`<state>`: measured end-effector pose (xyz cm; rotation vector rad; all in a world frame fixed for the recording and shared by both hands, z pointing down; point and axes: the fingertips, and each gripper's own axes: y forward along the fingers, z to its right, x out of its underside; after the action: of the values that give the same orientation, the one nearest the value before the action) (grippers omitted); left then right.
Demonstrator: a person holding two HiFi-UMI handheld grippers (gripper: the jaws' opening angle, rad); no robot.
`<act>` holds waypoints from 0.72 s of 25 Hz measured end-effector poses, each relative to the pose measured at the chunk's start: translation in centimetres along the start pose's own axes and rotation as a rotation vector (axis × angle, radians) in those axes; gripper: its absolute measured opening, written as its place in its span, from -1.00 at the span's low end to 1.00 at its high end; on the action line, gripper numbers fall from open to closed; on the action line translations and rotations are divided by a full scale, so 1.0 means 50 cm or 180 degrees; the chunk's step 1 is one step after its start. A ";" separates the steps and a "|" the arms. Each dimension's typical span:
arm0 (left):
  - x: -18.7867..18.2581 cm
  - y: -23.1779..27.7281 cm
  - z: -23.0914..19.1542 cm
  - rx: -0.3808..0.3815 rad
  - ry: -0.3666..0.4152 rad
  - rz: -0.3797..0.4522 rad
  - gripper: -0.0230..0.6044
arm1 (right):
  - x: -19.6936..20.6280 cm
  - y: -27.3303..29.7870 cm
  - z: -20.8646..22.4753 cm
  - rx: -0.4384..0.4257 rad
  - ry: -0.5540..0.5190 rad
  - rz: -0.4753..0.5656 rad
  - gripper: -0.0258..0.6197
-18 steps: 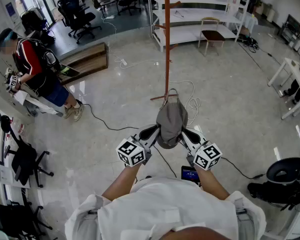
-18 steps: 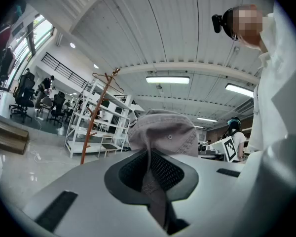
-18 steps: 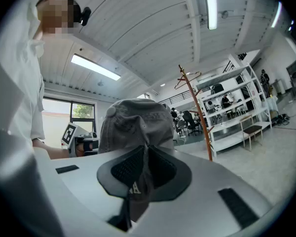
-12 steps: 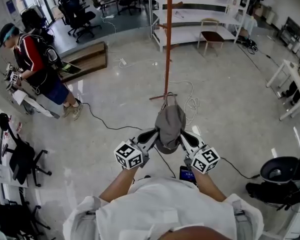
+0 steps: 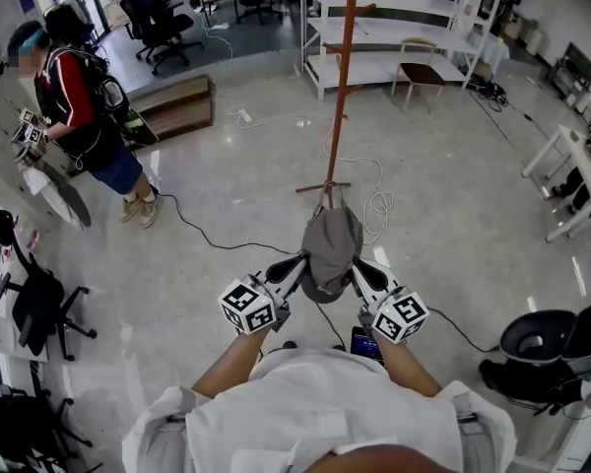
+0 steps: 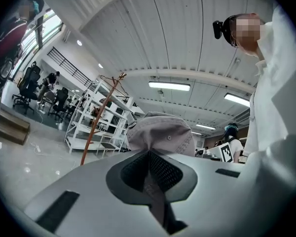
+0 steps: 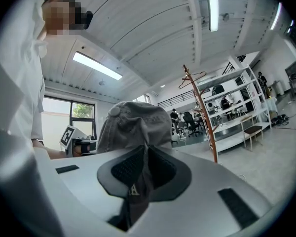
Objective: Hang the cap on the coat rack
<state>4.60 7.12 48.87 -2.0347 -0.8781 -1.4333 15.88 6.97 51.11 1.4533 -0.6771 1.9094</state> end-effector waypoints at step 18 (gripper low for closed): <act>-0.060 -0.145 -0.138 0.0202 -0.0042 0.0155 -0.87 | 0.016 0.176 -0.118 0.0047 -0.0023 0.0030 -0.78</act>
<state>-5.82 6.42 48.49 -2.0070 -0.8628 -1.3504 5.42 5.56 50.16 1.4691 -0.6755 1.9211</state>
